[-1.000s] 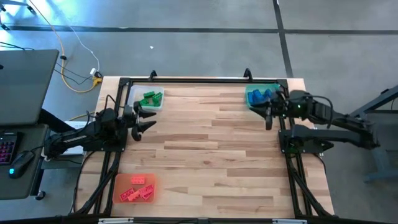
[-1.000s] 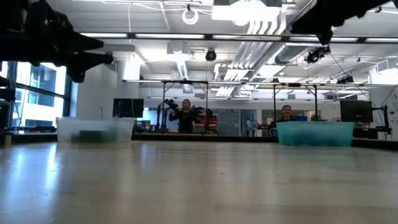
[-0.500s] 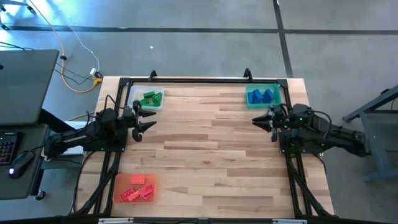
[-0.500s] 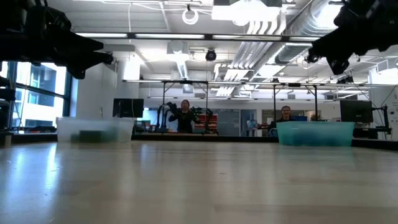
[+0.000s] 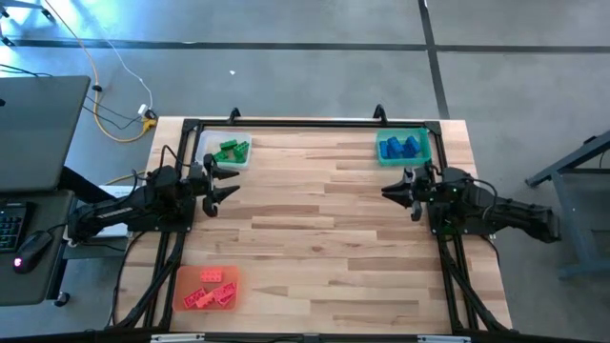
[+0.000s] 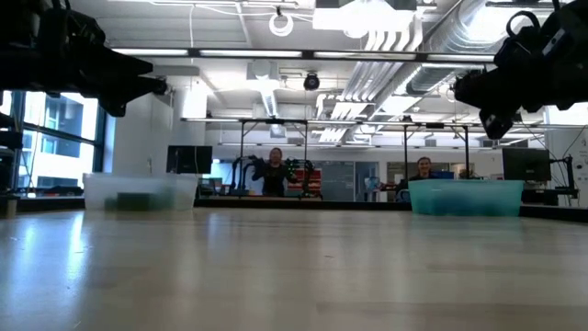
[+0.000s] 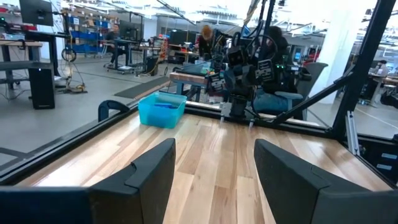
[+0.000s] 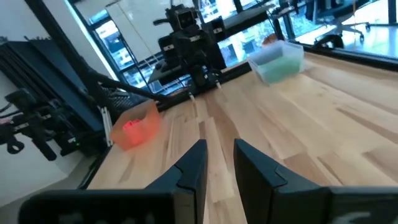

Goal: Sort & place blocks by color
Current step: Return to Home Position

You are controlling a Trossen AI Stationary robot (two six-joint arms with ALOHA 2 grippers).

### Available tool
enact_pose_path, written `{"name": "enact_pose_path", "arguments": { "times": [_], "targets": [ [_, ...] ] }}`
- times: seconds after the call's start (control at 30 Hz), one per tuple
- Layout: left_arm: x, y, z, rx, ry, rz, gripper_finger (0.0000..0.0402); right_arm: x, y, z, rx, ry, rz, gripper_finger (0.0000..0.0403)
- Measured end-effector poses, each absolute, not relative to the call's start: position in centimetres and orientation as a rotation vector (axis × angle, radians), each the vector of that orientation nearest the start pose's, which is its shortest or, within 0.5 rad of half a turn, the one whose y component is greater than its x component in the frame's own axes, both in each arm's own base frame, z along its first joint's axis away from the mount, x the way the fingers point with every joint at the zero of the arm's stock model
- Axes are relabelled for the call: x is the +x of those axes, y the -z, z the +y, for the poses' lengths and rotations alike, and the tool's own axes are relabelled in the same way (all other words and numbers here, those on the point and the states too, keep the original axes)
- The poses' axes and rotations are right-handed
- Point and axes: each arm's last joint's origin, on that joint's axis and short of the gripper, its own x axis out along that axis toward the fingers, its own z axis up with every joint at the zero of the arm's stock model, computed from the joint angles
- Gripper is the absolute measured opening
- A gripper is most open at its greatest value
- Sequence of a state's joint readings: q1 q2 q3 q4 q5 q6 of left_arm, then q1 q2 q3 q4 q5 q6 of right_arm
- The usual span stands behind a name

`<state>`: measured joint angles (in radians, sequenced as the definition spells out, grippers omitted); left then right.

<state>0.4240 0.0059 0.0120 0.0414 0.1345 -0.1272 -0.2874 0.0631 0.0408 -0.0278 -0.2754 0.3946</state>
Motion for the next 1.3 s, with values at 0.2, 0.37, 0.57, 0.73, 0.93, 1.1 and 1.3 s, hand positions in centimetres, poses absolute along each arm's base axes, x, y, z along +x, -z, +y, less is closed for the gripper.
{"name": "enact_pose_path", "arguments": {
  "times": [0.2, 0.37, 0.57, 0.73, 0.93, 1.1, 1.3],
  "targets": [
    [9.0, -17.12, 3.62, -0.113, -0.283, -0.064, 0.0209, 9.68, -16.94, -2.01, 0.415, 0.011, 0.044, 0.0067],
    [9.0, -17.12, 3.62, -0.113, -0.283, -0.064, 0.0209, 9.68, -16.92, -2.07, 0.462, 0.033, 0.042, 0.0067],
    [9.0, -17.11, 3.62, -0.113, -0.282, -0.064, 0.0209, 9.67, -16.88, -2.16, 0.46, 0.065, 0.038, 0.0067],
    [9.0, -17.12, 3.62, -0.113, -0.282, -0.064, 0.0209, 9.67, -16.87, -2.17, 0.459, 0.067, 0.038, 0.0067],
    [9.0, -17.11, 3.62, -0.113, -0.282, -0.064, 0.0209, 9.67, -16.87, -2.17, 0.459, 0.067, 0.038, 0.0067],
    [9.0, -17.12, 3.62, -0.113, -0.282, -0.064, 0.0209, 9.67, -16.87, -2.17, 0.459, 0.067, 0.038, 0.0067],
    [9.0, -17.12, 3.62, -0.113, -0.282, -0.064, 0.0209, 9.67, -16.87, -2.18, 0.459, 0.069, 0.038, 0.0067]
  ]
}}
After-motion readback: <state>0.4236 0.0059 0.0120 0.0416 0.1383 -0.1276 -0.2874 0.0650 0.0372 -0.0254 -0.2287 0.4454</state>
